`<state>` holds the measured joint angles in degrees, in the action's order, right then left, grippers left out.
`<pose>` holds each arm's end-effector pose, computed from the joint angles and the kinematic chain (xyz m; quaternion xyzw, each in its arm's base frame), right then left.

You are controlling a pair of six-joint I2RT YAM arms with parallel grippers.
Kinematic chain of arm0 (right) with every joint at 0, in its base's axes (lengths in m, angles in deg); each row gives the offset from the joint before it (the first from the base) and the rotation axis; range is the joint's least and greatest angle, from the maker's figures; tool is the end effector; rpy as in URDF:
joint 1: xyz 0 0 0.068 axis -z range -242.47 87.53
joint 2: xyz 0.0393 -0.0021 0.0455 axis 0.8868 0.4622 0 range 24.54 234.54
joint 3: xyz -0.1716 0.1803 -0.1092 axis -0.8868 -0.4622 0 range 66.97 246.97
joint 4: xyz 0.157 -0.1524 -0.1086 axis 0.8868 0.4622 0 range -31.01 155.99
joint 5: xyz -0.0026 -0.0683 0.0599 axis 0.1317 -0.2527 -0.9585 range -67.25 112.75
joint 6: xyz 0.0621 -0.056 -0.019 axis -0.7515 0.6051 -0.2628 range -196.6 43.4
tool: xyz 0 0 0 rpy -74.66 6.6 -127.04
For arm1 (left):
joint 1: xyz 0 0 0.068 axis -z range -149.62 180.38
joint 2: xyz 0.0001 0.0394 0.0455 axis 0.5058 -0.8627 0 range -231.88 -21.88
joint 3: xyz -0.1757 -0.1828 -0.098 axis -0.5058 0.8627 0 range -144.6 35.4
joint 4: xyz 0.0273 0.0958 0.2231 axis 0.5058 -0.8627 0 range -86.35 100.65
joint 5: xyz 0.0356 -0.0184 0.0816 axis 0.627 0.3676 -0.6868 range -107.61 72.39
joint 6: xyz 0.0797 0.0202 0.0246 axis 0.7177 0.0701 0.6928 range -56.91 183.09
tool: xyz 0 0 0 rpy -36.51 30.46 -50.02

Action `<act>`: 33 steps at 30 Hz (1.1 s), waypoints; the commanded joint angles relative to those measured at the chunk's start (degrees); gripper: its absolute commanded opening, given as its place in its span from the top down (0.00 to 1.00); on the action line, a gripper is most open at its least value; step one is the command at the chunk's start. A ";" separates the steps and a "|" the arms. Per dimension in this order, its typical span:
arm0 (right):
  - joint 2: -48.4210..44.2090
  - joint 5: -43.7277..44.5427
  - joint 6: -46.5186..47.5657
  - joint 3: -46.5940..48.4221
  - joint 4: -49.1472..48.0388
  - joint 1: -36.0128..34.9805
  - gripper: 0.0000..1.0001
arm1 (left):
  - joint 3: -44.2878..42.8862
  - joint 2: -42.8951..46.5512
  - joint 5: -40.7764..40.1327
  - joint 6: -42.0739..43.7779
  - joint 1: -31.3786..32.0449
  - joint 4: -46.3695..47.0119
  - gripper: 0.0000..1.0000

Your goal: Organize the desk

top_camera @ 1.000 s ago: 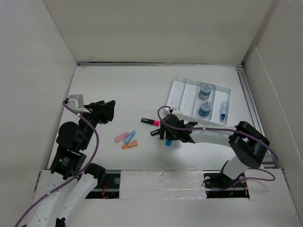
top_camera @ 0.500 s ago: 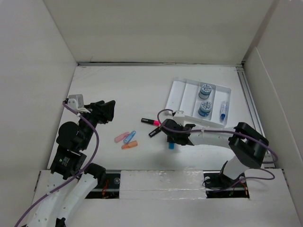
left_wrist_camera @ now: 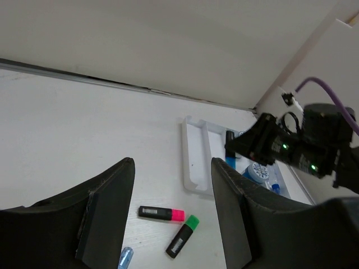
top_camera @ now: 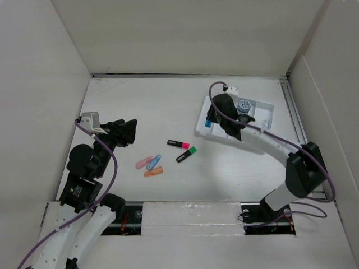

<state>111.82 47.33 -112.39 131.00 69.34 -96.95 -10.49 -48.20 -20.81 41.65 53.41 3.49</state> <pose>0.3131 0.1768 0.2628 0.1104 0.8599 0.1123 0.4855 0.1156 -0.0445 0.3947 -0.0131 0.6266 -0.2786 0.7278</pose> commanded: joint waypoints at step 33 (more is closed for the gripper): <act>11.15 -16.23 20.23 -2.59 -7.71 -12.89 0.06 | -1.13 -0.83 1.27 1.04 -0.35 2.67 0.48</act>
<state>123.34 28.29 -95.72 128.77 60.95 -110.28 -10.49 -48.44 -20.64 42.05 53.41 3.49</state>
